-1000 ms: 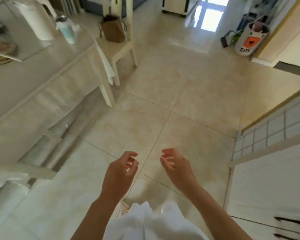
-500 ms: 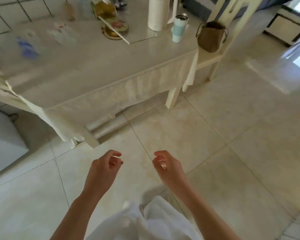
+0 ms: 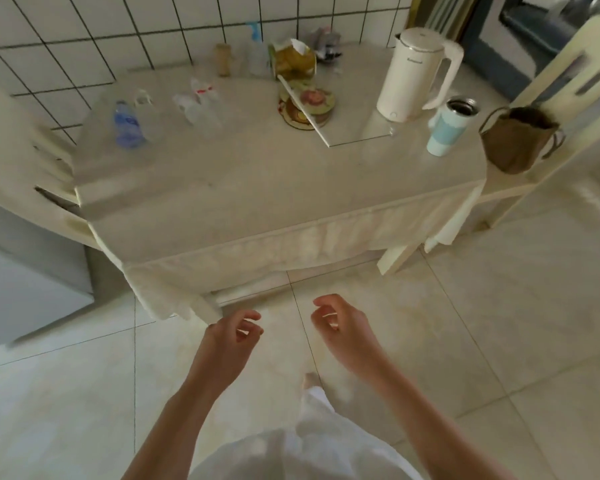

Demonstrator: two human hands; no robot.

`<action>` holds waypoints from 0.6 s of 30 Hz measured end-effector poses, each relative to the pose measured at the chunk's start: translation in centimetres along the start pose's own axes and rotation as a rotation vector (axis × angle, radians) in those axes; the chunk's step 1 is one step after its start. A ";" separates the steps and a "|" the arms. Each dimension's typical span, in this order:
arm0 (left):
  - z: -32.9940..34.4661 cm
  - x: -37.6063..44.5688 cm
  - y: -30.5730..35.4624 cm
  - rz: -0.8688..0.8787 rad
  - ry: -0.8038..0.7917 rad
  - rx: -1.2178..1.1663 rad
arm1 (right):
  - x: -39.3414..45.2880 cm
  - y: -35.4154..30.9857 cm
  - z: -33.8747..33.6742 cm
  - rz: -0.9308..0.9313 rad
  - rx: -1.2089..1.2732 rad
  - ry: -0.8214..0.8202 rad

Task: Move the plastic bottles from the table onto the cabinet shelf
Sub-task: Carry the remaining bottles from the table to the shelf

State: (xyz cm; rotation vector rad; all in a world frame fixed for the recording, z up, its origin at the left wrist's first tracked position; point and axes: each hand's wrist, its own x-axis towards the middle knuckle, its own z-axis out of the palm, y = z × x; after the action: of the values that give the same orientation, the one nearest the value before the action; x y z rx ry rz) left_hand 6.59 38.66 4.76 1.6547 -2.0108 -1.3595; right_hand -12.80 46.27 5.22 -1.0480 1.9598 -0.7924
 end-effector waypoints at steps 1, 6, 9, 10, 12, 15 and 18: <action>0.0 0.7 0.8 0.016 0.003 -0.002 | 0.8 -0.5 -0.4 -0.015 -0.008 -0.009; -0.9 7.0 4.8 0.007 0.071 -0.007 | 9.5 -3.8 -2.2 -0.092 -0.057 -0.062; -2.0 10.0 5.2 -0.020 0.084 -0.009 | 13.5 -5.6 -1.8 -0.123 -0.071 -0.116; -2.5 11.0 5.1 -0.037 0.084 -0.006 | 14.7 -6.1 -1.4 -0.126 -0.079 -0.140; -3.6 12.9 4.8 -0.067 0.087 -0.013 | 16.9 -7.1 -0.6 -0.119 -0.077 -0.172; -5.8 16.6 3.9 -0.099 0.087 -0.068 | 20.8 -8.9 0.8 -0.114 -0.080 -0.186; -8.4 20.7 3.0 -0.113 0.077 -0.095 | 24.6 -11.2 2.3 -0.117 -0.092 -0.179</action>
State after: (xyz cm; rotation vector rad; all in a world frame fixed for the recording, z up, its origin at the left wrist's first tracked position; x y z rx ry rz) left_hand 2.84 16.43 3.85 1.7734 -1.8070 -1.3823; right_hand -15.61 19.27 4.74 -1.2540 1.8105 -0.6512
